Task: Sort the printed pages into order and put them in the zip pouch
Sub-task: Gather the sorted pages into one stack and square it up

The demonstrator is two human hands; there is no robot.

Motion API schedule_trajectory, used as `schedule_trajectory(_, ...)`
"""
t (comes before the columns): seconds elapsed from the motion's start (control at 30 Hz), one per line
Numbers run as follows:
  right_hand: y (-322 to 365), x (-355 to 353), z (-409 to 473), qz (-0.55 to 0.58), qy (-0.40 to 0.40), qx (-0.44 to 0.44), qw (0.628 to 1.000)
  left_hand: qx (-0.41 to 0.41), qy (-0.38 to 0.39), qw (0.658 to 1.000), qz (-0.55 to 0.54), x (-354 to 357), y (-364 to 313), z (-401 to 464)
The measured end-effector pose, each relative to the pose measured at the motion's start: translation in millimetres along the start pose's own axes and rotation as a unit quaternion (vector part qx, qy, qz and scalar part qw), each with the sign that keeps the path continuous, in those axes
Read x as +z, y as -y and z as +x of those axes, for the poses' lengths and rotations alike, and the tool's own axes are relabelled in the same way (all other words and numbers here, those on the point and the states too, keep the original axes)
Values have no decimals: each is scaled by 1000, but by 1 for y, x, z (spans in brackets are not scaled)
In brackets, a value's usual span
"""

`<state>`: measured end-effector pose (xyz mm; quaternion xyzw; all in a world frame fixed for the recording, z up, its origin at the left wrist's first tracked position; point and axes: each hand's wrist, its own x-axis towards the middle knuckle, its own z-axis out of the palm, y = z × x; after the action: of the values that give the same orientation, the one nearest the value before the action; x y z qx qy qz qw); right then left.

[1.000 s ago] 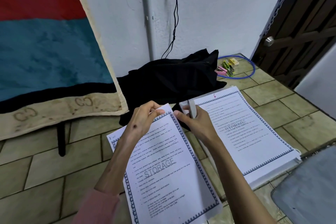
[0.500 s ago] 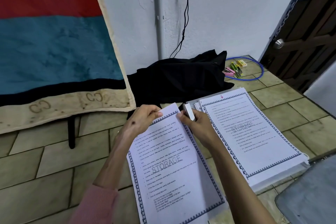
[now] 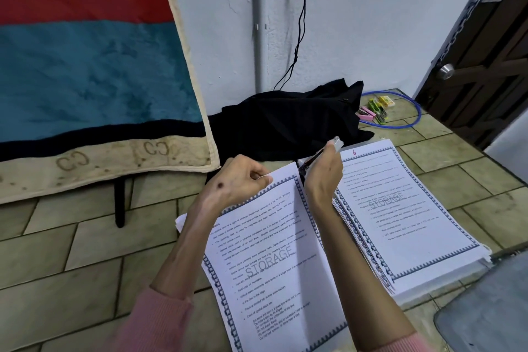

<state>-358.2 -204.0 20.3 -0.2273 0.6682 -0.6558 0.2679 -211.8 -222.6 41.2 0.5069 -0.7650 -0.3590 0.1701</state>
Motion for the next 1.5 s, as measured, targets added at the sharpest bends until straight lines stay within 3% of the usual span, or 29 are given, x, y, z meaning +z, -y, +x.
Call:
schedule_trajectory(0.23,-4,11,-15,51,11,-1,999,0,-8,1000,14,-1,-3,0)
schedule_trajectory(0.8,-3,19,-10,16,-11,-61,998,0,-11,1000,18,-10,-3,-25)
schedule_trajectory(0.87,-7,17,-5,12,-21,-70,997,-31,-81,995,-46,-22,21,-46)
schedule_trajectory(0.93,-6,15,0,13,-32,-73,997,-69,-153,966,-195,-26,50,-69)
schedule_trajectory(1.03,3,12,3,35,-43,-40,998,-97,-129,912,-378,10,88,-89)
schedule_trajectory(1.13,3,12,12,33,-37,35,998,-140,-115,912,-368,52,102,-92)
schedule_trajectory(1.27,-2,5,19,30,87,104,990,-154,-175,888,-396,65,112,-86)
schedule_trajectory(1.37,-21,-9,17,-126,106,-45,985,-159,-201,862,-438,62,122,-86)
schedule_trajectory(1.43,-45,-20,17,-288,132,-119,941,-167,-203,858,-442,57,129,-87)
schedule_trajectory(1.5,-73,-27,14,-417,173,-134,882,-179,-215,858,-431,51,133,-89)
